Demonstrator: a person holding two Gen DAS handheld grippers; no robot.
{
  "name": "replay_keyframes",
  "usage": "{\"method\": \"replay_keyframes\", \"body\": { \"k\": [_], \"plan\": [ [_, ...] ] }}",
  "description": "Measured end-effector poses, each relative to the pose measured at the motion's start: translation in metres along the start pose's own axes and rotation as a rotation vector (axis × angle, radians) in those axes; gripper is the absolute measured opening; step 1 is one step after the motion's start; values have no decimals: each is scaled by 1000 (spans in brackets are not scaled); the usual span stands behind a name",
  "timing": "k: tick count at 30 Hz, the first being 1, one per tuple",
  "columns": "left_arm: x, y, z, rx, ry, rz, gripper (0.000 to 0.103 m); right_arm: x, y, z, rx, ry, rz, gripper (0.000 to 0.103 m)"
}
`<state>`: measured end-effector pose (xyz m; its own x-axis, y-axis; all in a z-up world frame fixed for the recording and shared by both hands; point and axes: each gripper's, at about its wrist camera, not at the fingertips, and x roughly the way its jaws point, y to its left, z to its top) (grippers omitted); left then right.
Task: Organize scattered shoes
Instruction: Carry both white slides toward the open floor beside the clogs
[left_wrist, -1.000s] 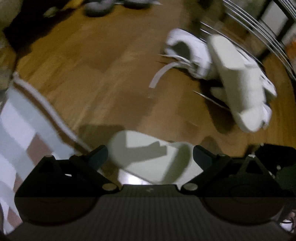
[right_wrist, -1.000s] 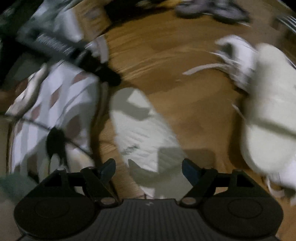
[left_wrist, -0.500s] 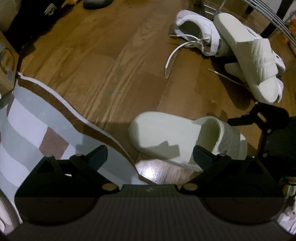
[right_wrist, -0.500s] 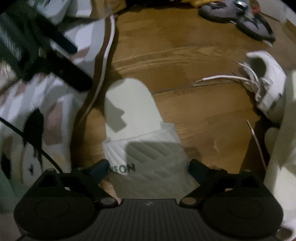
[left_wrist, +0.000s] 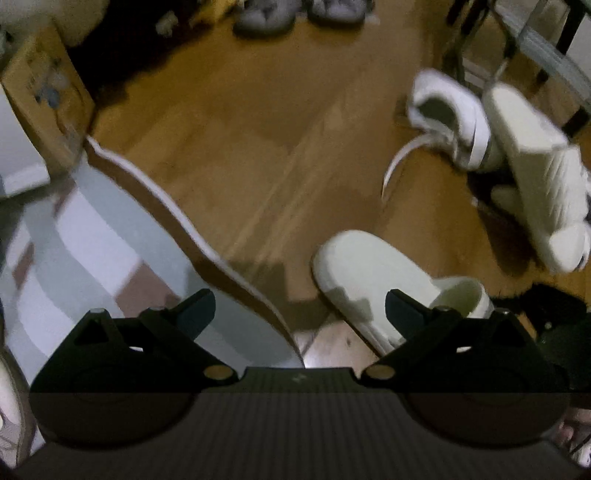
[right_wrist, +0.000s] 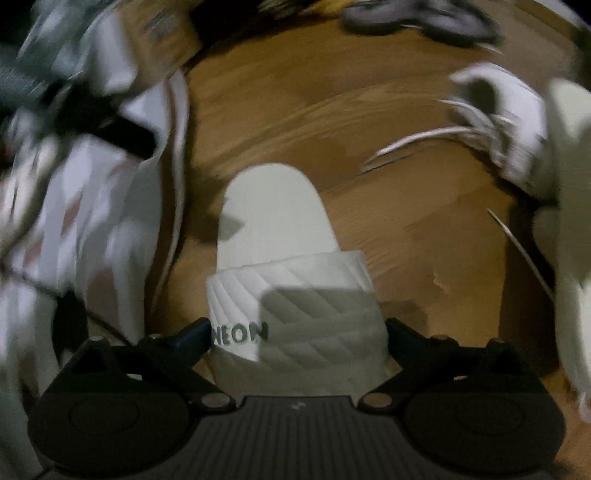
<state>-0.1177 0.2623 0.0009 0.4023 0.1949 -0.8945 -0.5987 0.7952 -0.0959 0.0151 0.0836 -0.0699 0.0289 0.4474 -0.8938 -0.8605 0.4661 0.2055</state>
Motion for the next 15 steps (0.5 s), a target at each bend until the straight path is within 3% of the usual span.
{"method": "replay_keyframes", "body": {
  "k": [5, 9, 11, 13, 15],
  "plan": [
    [-5, -1, -1, -11, -18, 14, 100, -18, -25, 8, 383, -44, -47, 99],
    [-14, -3, -2, -51, -108, 56, 100, -24, -48, -7, 713, -31, -50, 101],
    [-15, -5, -1, -34, -101, 41, 100, -15, -57, -13, 816, 37, 48, 101],
    [-11, -4, -2, -30, -81, 36, 100, -8, -67, -26, 920, 55, 267, 99],
    [-5, -4, -2, -32, -56, 28, 100, -4, -74, -41, 1017, 50, 426, 98]
  ]
}}
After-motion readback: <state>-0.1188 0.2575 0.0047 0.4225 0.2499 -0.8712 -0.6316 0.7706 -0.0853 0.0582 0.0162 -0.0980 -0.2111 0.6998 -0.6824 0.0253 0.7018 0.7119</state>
